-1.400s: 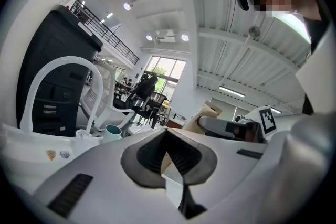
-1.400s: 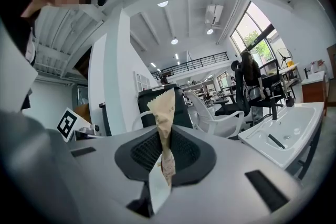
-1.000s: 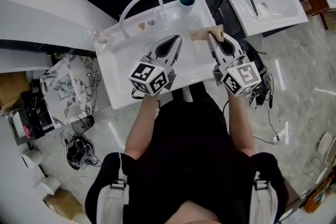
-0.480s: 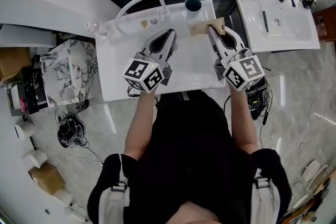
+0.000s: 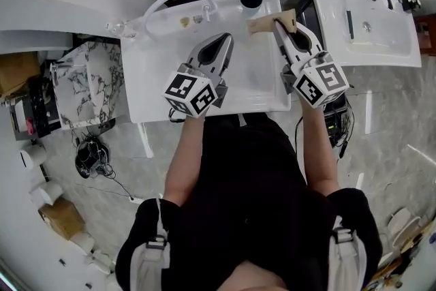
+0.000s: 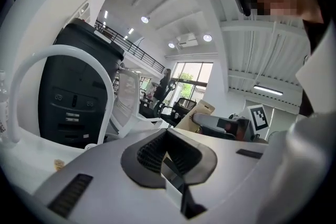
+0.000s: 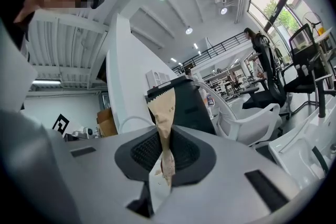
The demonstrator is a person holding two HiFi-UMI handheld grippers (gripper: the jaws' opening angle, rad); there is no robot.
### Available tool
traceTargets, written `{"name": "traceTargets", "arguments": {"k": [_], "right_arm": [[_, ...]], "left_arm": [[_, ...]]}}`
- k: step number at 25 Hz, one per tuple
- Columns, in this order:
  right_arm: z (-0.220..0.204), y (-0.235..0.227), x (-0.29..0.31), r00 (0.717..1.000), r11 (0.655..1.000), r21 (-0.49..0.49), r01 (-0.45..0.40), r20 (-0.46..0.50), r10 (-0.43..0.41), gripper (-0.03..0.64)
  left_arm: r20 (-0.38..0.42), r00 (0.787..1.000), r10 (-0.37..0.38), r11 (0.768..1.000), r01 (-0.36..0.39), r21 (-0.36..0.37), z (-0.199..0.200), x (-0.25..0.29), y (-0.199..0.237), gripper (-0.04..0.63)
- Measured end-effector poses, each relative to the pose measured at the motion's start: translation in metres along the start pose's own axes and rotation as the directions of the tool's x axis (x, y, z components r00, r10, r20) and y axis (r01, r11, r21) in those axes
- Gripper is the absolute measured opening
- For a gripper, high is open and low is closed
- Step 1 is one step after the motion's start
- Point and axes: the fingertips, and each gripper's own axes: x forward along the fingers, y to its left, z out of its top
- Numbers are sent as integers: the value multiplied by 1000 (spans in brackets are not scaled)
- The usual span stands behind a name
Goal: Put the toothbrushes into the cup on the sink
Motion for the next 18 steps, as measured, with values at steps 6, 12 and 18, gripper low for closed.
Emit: {"name": "traceTargets", "arguments": {"k": [6, 12, 18], "right_arm": [[3, -11, 16, 1000, 1000, 9, 12, 6, -12, 52], [7, -19, 36, 1000, 1000, -1, 17, 17, -17, 52], [12, -29, 52, 999, 999, -5, 39, 27, -39, 52]], "left_arm": [[-25, 1000, -16, 1000, 16, 6, 2, 7, 5, 9], [-16, 1000, -5, 1000, 5, 10, 10, 8, 18, 9], [-15, 1000, -12, 1000, 12, -1, 10, 12, 24, 9]]}}
